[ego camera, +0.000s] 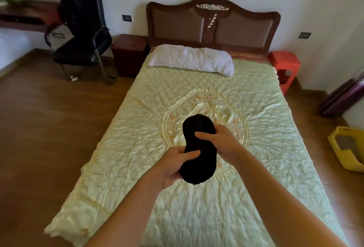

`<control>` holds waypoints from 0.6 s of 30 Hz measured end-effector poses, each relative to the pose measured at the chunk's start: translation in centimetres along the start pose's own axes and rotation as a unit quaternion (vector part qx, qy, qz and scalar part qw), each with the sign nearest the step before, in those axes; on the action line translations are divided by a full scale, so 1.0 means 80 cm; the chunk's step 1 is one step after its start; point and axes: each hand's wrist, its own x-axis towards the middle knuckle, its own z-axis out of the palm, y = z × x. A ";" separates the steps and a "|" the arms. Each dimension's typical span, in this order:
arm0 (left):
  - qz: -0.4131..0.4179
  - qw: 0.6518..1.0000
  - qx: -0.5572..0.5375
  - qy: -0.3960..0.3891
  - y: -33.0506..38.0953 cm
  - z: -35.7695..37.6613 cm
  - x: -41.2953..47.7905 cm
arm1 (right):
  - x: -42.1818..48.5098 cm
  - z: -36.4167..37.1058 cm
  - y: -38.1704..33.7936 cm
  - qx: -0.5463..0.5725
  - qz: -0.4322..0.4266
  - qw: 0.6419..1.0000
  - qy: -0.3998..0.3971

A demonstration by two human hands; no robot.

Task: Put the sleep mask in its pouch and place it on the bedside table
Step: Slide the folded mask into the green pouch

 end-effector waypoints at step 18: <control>-0.004 0.985 -0.144 0.091 0.010 0.001 -0.007 | -0.057 0.020 0.011 -0.232 -0.271 0.934 0.027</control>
